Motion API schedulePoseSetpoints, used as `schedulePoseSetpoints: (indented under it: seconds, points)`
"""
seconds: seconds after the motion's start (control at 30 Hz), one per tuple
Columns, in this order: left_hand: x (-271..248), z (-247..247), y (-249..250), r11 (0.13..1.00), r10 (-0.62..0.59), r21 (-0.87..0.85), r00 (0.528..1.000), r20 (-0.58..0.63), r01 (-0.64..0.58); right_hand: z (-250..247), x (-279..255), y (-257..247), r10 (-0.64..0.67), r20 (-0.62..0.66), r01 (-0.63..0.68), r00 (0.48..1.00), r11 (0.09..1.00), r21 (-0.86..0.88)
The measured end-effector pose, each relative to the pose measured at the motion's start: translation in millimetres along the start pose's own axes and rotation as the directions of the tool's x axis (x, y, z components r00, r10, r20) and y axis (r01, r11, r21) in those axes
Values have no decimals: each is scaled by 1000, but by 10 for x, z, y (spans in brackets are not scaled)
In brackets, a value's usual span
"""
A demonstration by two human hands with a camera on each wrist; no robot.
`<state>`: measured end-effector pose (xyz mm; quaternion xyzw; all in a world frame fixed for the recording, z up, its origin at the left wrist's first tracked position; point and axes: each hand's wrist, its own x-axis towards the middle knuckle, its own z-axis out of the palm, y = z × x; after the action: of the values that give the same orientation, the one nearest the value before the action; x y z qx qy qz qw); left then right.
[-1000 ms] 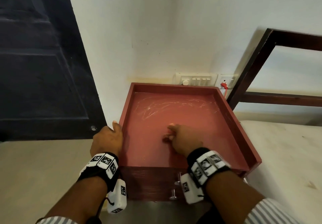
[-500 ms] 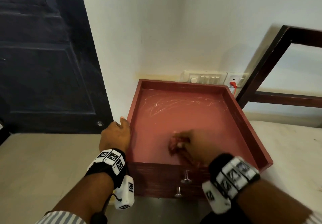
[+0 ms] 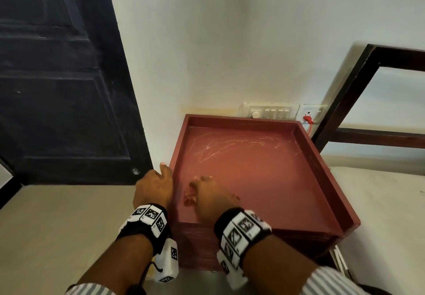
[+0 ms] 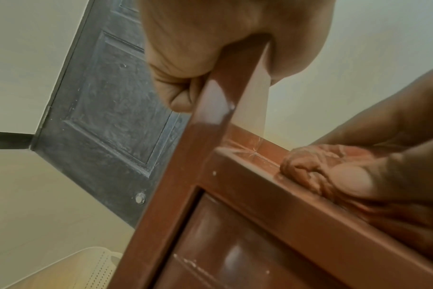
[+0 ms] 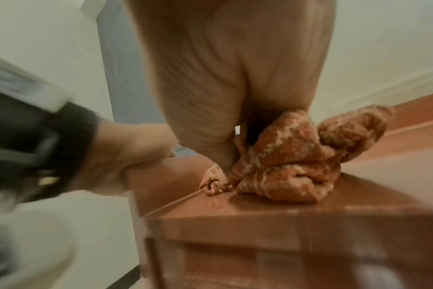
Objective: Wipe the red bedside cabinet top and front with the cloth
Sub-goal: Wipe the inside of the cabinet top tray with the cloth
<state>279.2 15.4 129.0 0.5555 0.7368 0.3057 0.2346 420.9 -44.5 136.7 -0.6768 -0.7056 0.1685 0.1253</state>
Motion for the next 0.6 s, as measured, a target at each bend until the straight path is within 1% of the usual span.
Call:
schedulePoseSetpoints:
  seconds: [0.07, 0.13, 0.17, 0.23, 0.33, 0.4, 0.43, 0.47, 0.5, 0.53, 0.6]
  points:
    - [-25, -6, -1, 1000, 1, -1, 1000, -9, -1, 55, -310, 25, -68, -31, 69, 997, 997, 29]
    - [-45, -13, -12, 1000, 3, -1, 1000, -16, -3, 95, -572, 189, -75, -43, 80, 996, 987, 142]
    - [-51, -14, -18, 1000, 6, 0, 1000, -16, -6, 88, -678, 329, -47, -62, 58, 997, 979, 197]
    - [-55, -15, -22, 1000, 8, 0, 1000, -21, -8, -36, -845, 662, 64, -101, -38, 993, 969, 243]
    - [-38, -3, -33, 1000, 13, -5, 1000, -28, -13, -391, -1049, 1206, 254, -143, -208, 957, 938, 278]
    - [-14, 9, -35, 1000, 6, -8, 1000, -21, -7, -564, -1053, 1573, 368, -222, -321, 903, 921, 219]
    - [-8, 18, -32, 1000, 1, -6, 1000, -16, -1, -612, -1011, 1702, 420, -249, -380, 873, 904, 194]
    - [-1, 14, -25, 1000, -3, -2, 1000, -16, 3, -610, -924, 1784, 454, -256, -418, 854, 890, 182]
    - [1, 14, -20, 1000, -7, 0, 1000, -17, 7, -567, -814, 1800, 468, -252, -439, 847, 883, 164]
    - [0, 17, -9, 1000, -10, 0, 1000, -18, 10, -501, -692, 1745, 455, -256, -435, 853, 890, 135]
    - [-3, 22, -2, 1000, -7, -3, 1000, -29, 7, -316, -450, 1438, 396, -270, -391, 878, 917, 74]
